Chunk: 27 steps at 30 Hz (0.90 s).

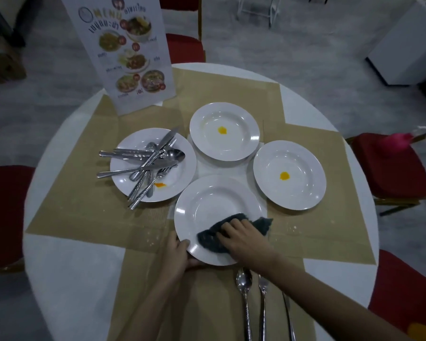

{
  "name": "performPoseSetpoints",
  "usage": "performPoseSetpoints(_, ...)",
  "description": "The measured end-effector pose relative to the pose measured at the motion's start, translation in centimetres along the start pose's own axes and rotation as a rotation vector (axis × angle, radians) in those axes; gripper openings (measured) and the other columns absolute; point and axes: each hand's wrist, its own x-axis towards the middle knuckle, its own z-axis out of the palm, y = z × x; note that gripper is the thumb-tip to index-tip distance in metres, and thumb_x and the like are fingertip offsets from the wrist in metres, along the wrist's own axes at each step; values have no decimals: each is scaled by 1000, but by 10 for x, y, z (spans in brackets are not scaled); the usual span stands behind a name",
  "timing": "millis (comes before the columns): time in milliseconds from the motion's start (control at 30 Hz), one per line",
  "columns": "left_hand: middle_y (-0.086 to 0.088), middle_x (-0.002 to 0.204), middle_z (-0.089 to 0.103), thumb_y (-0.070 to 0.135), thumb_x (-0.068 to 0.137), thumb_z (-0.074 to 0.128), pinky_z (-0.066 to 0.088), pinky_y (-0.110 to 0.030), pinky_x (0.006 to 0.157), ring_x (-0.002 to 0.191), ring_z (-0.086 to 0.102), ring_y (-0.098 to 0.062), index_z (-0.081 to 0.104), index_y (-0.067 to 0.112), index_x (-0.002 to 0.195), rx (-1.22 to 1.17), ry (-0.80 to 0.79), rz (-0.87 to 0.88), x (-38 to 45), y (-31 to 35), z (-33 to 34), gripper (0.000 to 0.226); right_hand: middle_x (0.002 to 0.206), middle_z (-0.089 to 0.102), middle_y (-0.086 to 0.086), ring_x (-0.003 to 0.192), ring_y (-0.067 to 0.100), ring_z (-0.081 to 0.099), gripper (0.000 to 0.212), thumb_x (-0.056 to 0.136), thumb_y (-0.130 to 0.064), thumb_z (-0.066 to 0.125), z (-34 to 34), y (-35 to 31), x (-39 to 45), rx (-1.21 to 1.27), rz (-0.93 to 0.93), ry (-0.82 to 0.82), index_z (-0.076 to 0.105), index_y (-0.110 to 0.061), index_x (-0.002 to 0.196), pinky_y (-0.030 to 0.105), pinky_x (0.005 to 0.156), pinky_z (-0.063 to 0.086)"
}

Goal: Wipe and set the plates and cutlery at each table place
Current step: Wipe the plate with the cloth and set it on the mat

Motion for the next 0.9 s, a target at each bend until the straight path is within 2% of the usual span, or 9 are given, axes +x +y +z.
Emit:
performPoseSetpoints(100,-7,115,59,-2,96,39,61,-45,66,103,61,-28,51,18,118,-32,-43,64,-13,6,3,33,88,62,5,77,23,56,28,63,-14,74,-8,28,-31,-55,99,7,71,-15,91,35,63,49)
performPoseSetpoints(233,-7,110,60,-1,97,40,61,-47,67,97,60,-24,54,23,110,-17,-63,145,-31,11,3,31,86,62,10,74,27,58,39,59,-6,78,-22,25,-49,-21,348,28,71,-8,97,39,63,51)
performPoseSetpoints(333,-7,102,61,-2,97,41,61,-38,59,88,61,-21,54,19,110,22,-80,180,-49,16,8,28,83,61,12,70,28,56,42,55,-4,78,-23,8,-31,-1,524,46,70,-5,97,40,59,48)
performPoseSetpoints(433,-9,106,61,4,99,41,60,-36,59,91,64,-27,51,19,114,95,-145,170,-62,14,16,24,107,60,13,92,28,59,47,73,-7,71,-29,-9,-11,140,648,54,63,-6,119,39,76,50)
performPoseSetpoints(533,-12,107,61,6,100,42,60,-36,61,91,64,-26,53,21,109,95,-114,167,-63,9,10,21,135,45,11,119,30,46,52,92,-7,50,-21,-33,-7,321,537,-5,41,-11,143,39,99,39)
performPoseSetpoints(667,-8,112,66,12,99,45,58,-40,76,101,65,-26,56,21,118,20,9,140,-56,-5,-19,23,115,61,7,96,24,59,48,79,-16,68,-25,-54,-30,299,104,93,60,-13,126,37,81,52)
performPoseSetpoints(733,-6,115,68,17,99,46,55,-40,81,105,65,-26,58,23,121,21,32,169,-61,-14,-33,26,107,61,4,89,22,57,38,82,-18,61,-28,-50,-42,185,-27,121,62,-14,119,35,75,52)
performPoseSetpoints(800,-2,116,68,20,100,46,53,-44,89,108,64,-23,59,29,121,16,40,172,-72,-20,-43,26,104,61,4,88,23,56,33,84,-17,49,-32,-35,-48,75,-14,149,64,-14,114,36,73,51)
performPoseSetpoints(900,4,117,67,20,101,44,50,-44,96,109,62,-16,57,29,123,-16,30,162,-85,-22,-48,28,105,61,8,91,28,56,33,78,-16,66,-40,-7,-46,14,222,135,66,-14,111,40,78,50)
